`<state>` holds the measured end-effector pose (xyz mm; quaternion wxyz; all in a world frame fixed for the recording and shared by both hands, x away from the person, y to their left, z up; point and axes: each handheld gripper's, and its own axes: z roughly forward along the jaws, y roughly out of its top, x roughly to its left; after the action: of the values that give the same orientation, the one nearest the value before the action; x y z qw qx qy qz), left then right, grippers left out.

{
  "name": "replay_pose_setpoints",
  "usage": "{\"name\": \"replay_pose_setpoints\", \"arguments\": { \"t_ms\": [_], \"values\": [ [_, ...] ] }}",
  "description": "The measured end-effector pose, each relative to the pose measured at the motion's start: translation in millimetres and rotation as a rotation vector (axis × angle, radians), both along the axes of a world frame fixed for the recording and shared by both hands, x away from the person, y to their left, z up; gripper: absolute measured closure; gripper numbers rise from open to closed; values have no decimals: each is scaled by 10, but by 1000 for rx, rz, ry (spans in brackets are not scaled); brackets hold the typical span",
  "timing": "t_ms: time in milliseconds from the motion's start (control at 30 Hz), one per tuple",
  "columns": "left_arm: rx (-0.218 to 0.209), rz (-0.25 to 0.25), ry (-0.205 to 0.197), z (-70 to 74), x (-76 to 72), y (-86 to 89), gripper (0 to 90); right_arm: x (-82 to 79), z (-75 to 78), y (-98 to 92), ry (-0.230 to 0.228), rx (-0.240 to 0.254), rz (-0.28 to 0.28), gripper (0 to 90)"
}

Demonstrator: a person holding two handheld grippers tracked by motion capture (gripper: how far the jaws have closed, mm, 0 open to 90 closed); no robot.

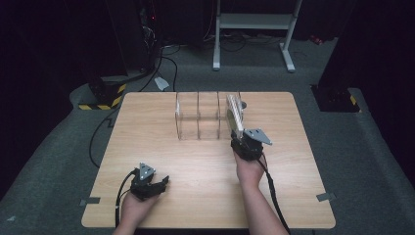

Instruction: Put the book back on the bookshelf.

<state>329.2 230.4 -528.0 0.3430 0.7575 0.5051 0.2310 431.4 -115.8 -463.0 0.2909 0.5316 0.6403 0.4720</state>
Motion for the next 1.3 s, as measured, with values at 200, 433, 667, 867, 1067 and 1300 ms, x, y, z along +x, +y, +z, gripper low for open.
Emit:
{"name": "replay_pose_setpoints", "arguments": {
  "t_ms": [200, 433, 667, 867, 1067, 1300],
  "values": [
    [0, -1, 0, 0, 0, 1, 329, -45, -24, -41, -2, 5, 17, 539],
    [-2, 0, 1, -1, -1, 0, 328, -103, -51, -113, 3, 12, 31, 549],
    [-3, 0, -1, -2, 3, -1, 328, -149, -115, -156, 10, 5, 24, 651],
    [-2, 0, 0, -2, 3, -1, 328, -106, -164, -145, 18, 0, 32, 666],
    [-3, 0, -1, -2, 3, -1, 328, -80, -171, -160, 16, 9, 29, 706],
    [-3, 0, -1, -2, 3, -1, 328, -79, -163, -136, 27, 23, 26, 718]
  ]
}}
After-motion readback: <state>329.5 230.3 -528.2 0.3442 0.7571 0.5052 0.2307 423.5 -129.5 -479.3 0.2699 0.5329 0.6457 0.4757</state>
